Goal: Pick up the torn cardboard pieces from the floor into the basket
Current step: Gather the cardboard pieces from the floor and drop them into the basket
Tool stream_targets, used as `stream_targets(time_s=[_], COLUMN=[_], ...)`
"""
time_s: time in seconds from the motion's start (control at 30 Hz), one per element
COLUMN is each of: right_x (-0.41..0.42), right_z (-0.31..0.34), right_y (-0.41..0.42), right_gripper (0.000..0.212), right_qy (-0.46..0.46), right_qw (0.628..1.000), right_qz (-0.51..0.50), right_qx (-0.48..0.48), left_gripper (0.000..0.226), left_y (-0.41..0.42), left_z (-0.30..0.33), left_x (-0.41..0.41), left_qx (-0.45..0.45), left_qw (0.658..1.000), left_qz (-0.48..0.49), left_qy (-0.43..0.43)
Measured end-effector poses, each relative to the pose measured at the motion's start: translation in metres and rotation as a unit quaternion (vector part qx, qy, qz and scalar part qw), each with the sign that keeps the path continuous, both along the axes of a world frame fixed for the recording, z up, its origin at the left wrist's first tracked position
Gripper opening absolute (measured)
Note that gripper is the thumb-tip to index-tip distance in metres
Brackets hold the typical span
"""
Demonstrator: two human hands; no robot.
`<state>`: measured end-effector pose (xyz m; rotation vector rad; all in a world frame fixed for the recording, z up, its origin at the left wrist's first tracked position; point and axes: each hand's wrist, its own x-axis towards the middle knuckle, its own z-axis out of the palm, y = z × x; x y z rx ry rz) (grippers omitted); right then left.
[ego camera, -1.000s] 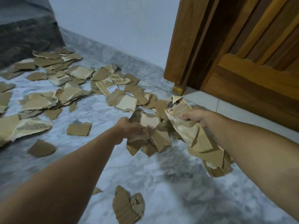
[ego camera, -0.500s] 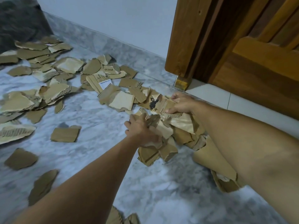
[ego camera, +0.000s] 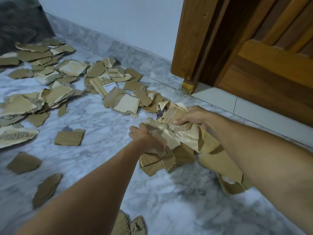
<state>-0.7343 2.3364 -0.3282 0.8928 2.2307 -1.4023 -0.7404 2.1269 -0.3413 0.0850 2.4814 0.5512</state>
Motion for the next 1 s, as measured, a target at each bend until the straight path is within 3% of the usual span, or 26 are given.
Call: stream_targets(time_s=[0.07, 0.1, 0.3, 0.4, 0.47, 0.57, 0.73, 0.9, 1.0], right_x=[0.008, 0.012, 0.046, 0.062, 0.078, 0.104, 0.136, 0.137, 0.126], right_z=[-0.014, -0.021, 0.026, 0.048, 0.054, 0.047, 0.024, 0.028, 0.048], right_y=[0.005, 0.009, 0.016, 0.026, 0.032, 0.045, 0.045, 0.034, 0.02], right_gripper=[0.129, 0.131, 0.082, 0.073, 0.055, 0.061, 0.049, 0.072, 0.075], right_qy=[0.002, 0.01, 0.038, -0.027, -0.092, -0.138, -0.124, -0.122, -0.097], right_qw=[1.0, 0.999, 0.993, 0.993, 0.991, 0.989, 0.987, 0.979, 0.979], right_qz=[-0.006, -0.015, -0.101, -0.103, -0.082, -0.049, 0.005, 0.044, 0.073], right_qx=[-0.017, -0.027, -0.045, -0.047, -0.053, -0.011, 0.104, 0.156, 0.162], left_gripper=[0.105, 0.105, 0.1, 0.102, 0.099, 0.093, 0.087, 0.08, 0.075], left_y=[0.001, 0.001, -0.005, -0.008, -0.01, -0.013, -0.013, -0.018, -0.037], left_z=[-0.001, -0.002, -0.005, 0.001, 0.002, -0.001, -0.001, 0.012, 0.03], left_x=[0.008, 0.012, 0.026, 0.031, 0.033, 0.037, 0.044, 0.045, 0.037], left_qx=[-0.015, -0.005, 0.09, 0.128, 0.167, 0.193, 0.21, 0.211, 0.228], left_qw=[0.999, 0.999, 0.996, 0.991, 0.982, 0.967, 0.96, 0.964, 0.96], left_qz=[-0.025, -0.028, 0.011, 0.043, 0.093, 0.151, 0.168, 0.147, 0.145], left_qy=[0.028, 0.035, 0.018, 0.004, -0.016, -0.064, -0.083, -0.071, -0.066])
